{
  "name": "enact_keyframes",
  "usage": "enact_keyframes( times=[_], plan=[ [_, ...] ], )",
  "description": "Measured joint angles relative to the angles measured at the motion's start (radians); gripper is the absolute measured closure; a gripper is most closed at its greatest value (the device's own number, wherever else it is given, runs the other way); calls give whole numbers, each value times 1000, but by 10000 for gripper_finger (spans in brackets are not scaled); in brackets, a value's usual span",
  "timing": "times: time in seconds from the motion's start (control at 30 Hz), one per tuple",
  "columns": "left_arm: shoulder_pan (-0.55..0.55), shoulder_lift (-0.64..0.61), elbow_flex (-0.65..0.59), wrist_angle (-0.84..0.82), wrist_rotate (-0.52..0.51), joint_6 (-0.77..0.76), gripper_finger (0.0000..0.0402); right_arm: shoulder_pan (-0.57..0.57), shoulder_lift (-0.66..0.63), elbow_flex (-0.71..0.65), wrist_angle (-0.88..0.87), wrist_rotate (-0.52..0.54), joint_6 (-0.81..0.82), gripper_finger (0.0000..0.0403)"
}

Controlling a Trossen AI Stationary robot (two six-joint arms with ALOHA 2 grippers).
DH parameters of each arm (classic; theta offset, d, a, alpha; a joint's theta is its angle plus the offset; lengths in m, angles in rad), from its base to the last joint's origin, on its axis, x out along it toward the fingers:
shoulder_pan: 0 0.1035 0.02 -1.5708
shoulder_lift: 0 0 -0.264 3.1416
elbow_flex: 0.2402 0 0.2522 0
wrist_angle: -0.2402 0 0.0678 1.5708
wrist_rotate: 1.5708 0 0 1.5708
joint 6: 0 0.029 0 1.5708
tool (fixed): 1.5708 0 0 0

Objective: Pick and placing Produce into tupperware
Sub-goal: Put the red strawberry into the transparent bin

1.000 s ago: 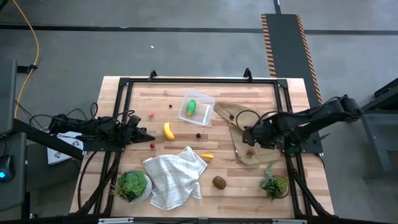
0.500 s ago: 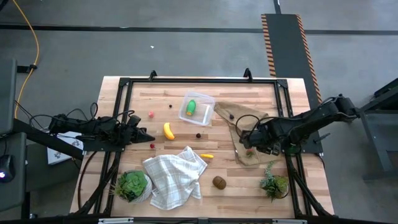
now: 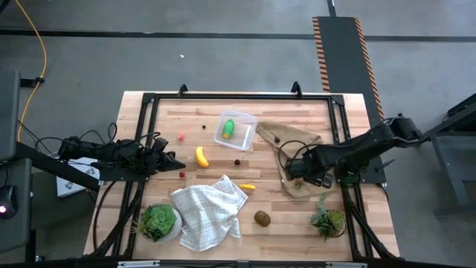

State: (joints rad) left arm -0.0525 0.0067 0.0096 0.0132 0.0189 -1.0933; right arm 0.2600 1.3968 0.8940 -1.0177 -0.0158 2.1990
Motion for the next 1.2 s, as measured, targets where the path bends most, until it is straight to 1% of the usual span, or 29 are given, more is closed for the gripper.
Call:
enact_keyframes(
  times=[0.2,0.43,0.67,0.77,0.9,0.97,1.07,1.13,1.2],
  plan=[
    [0,0,0,0,0,1,401,0,64,0,15,0,-9,155],
    [0,0,0,0,0,1,401,-14,70,0,10,2,-34,155],
    [0,0,0,0,0,1,401,-25,70,0,4,67,-21,155],
    [0,0,0,0,0,0,401,-26,68,0,-18,65,-27,155],
    [0,0,0,0,5,0,401,-34,45,0,-35,33,-64,155],
    [0,0,0,0,7,0,401,-48,25,0,-51,11,-91,155],
    [0,0,0,0,7,0,401,-81,-16,0,-67,7,-127,155],
    [0,0,0,0,7,0,401,-107,-49,-17,-56,7,-145,155],
    [0,0,0,0,8,0,401,-131,-82,-55,-1,3,-162,155]
  ],
)
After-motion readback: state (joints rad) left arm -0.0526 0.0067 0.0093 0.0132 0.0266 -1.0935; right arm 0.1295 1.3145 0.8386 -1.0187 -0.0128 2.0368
